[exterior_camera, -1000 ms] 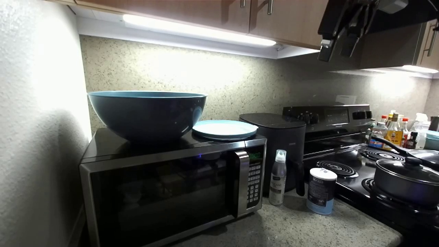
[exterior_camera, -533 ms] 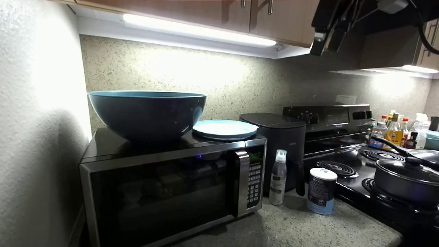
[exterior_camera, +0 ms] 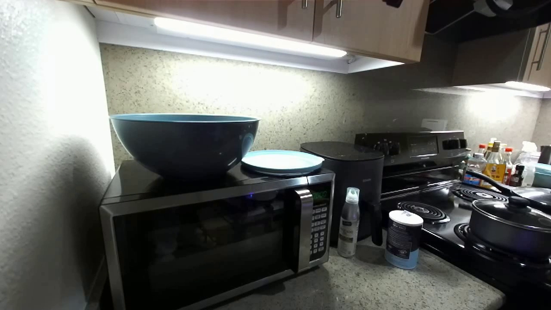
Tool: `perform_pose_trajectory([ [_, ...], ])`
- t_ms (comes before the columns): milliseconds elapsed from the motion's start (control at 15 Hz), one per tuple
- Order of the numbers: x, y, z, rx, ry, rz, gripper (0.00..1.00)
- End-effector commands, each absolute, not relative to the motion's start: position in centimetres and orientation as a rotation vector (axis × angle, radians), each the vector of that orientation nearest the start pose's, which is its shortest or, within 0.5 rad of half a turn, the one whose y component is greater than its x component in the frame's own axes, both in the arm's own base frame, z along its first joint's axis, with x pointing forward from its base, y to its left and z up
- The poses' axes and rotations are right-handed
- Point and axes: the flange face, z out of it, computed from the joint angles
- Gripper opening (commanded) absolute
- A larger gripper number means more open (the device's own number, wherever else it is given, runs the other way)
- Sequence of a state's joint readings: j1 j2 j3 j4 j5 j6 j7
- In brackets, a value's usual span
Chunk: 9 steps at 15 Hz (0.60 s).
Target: Open the top left cabinet door
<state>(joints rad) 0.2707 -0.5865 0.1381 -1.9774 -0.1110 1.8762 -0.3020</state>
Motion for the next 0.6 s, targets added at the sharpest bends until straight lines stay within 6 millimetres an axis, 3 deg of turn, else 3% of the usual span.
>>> perform_pose_trajectory([
  [0,35.1,16.3,73.8,-2.995,-1.139,-0.799,1.0],
  [333,38.1,18.6,76.8,-2.92,-0.801,-1.207,1.0],
  [533,39.5,18.5,78.8,-2.806,-0.615,-1.385,1.0],
])
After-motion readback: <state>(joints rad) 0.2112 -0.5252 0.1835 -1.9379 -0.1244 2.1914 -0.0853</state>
